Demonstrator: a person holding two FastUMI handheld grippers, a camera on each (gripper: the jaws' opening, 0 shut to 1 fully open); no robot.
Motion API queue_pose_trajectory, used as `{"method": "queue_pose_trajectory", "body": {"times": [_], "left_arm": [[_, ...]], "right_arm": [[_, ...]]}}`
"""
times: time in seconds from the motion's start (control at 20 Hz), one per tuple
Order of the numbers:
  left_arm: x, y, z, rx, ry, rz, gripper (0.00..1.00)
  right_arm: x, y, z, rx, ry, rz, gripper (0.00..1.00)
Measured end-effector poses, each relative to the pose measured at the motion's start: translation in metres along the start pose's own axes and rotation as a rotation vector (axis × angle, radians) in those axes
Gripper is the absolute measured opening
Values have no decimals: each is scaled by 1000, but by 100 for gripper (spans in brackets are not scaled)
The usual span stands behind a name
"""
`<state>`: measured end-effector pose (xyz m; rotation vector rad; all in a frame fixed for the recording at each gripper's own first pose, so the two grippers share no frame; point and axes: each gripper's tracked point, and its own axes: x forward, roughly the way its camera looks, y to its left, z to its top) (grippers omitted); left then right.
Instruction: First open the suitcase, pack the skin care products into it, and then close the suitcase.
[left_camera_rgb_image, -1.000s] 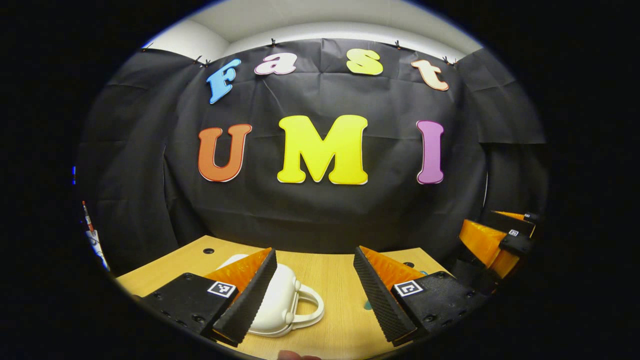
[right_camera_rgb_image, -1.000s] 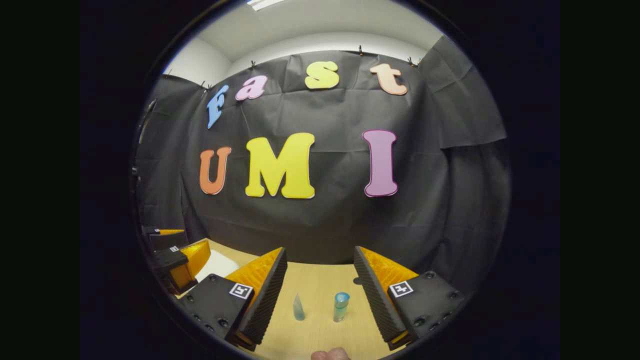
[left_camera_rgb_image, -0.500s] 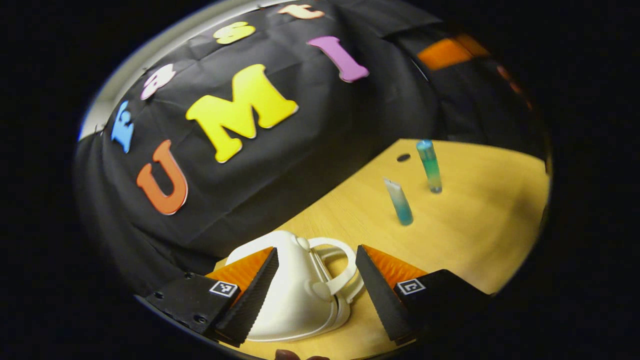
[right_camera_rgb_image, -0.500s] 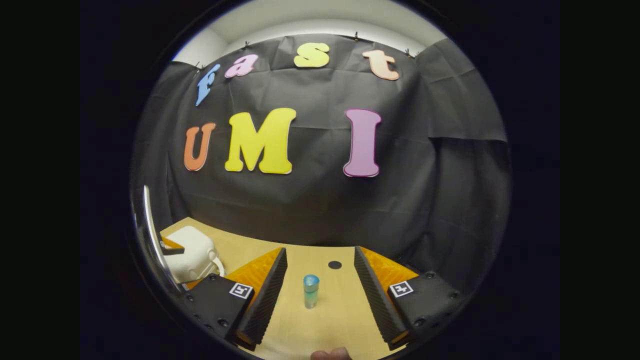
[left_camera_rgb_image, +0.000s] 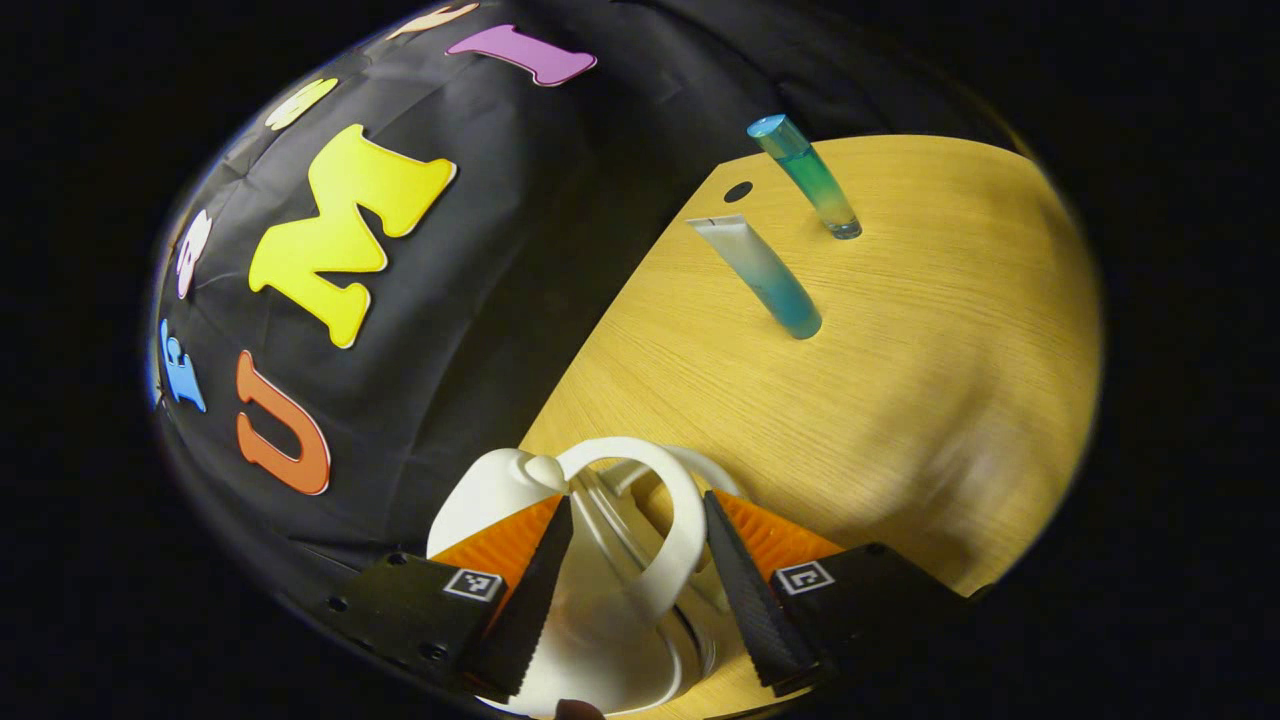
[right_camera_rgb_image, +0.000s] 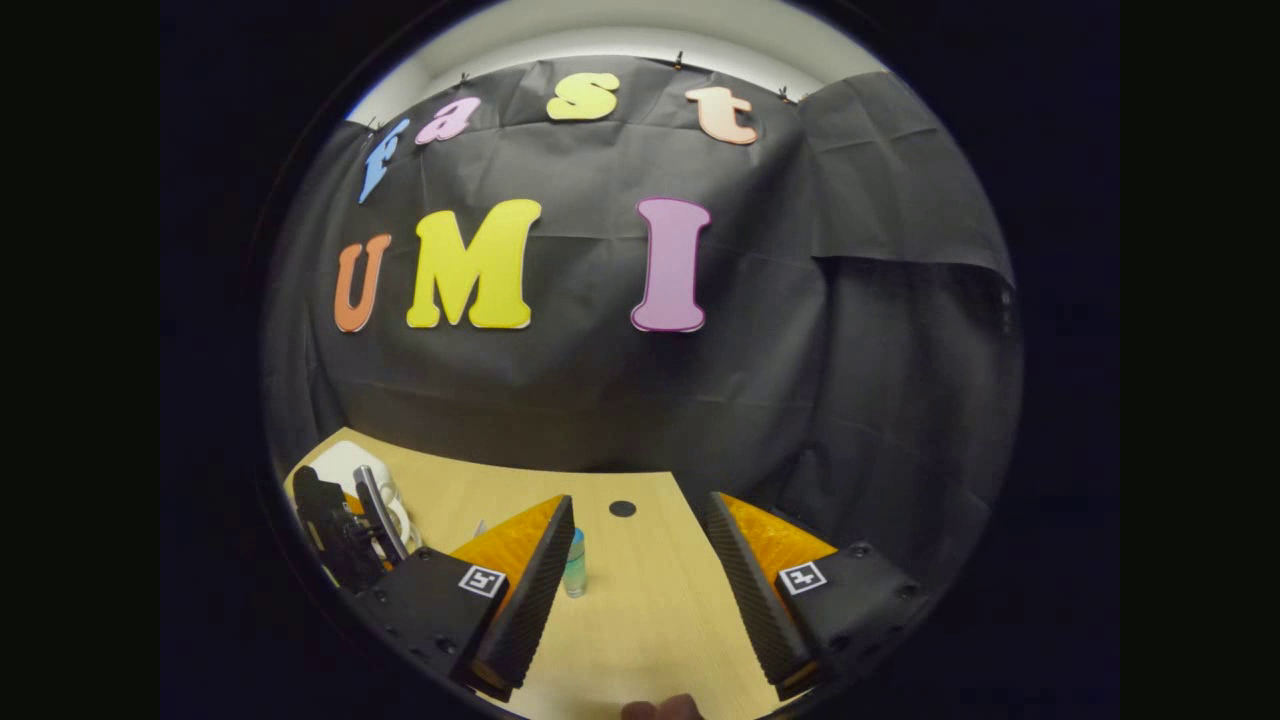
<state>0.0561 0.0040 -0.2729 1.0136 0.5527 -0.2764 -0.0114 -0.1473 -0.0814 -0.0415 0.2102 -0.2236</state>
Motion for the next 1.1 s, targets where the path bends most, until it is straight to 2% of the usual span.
{"method": "queue_pose_trajectory", "body": {"times": [0.05, 0.1, 0.2, 0.25, 0.3, 0.5, 0.7, 0.9, 1.0, 1.1], "left_arm": [[2, -2, -3, -1, 21, -16, 76], [4, -4, -3, -3, 27, -32, 73], [2, -10, -1, -10, 25, -58, 51], [1, -12, 2, -16, 18, -63, 43], [-1, -11, 4, -21, 8, -62, 29], [-12, 1, 16, -103, -33, -59, 17], [-40, 46, 28, -242, -100, -18, 6], [-84, 142, 31, -394, -219, 103, 3], [-103, 199, 5, -500, -250, 172, 4], [-117, 253, -39, -571, -249, 274, 3]], "right_arm": [[-1, 0, -1, 0, 3, -5, 80], [-2, 2, -1, 1, 1, -6, 80], [-5, 7, 1, -3, -4, -8, 80], [-6, 10, 1, -7, -6, -8, 80], [-7, 12, 2, -9, -7, -7, 80], [-16, 23, 8, -14, -21, -2, 80], [-23, 41, 23, -12, -54, 17, 80], [-29, 75, 49, -3, -99, 66, 81], [-31, 98, 60, 6, -117, 101, 80], [-32, 123, 68, 5, -129, 135, 80]]}}
